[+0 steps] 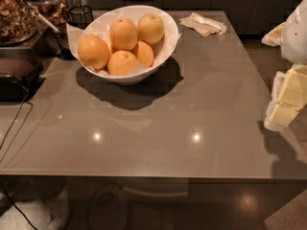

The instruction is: Pick orange from white bowl

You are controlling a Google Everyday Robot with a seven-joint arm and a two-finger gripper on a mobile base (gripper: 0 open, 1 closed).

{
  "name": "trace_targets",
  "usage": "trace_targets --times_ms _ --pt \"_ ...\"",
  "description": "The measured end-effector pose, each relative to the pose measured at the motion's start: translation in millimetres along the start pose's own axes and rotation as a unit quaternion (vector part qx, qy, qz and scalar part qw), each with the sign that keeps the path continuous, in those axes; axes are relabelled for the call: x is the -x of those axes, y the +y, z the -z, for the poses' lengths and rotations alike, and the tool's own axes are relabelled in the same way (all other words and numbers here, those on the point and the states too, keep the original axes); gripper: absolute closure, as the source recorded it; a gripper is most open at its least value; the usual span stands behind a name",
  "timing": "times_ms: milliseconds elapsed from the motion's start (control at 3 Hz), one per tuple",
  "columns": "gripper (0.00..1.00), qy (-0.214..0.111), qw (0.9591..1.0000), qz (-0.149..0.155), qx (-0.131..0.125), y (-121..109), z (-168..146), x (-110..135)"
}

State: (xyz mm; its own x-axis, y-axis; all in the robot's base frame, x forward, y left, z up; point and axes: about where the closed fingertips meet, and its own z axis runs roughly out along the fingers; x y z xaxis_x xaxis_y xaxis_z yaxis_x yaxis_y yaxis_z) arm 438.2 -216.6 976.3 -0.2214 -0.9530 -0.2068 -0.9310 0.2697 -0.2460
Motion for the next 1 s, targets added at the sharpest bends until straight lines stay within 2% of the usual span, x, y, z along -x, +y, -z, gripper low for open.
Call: trace_targets --times_ms 333,667,1000 --pt "0.00 0.000 1.0000 0.000 0.000 0 0 0" --pt "0.00 -0.021 0.9994 -0.026 -0.002 -11 2 16" --pt "0.00 -0.050 0.9974 -0.038 0.035 -60 -9 77"
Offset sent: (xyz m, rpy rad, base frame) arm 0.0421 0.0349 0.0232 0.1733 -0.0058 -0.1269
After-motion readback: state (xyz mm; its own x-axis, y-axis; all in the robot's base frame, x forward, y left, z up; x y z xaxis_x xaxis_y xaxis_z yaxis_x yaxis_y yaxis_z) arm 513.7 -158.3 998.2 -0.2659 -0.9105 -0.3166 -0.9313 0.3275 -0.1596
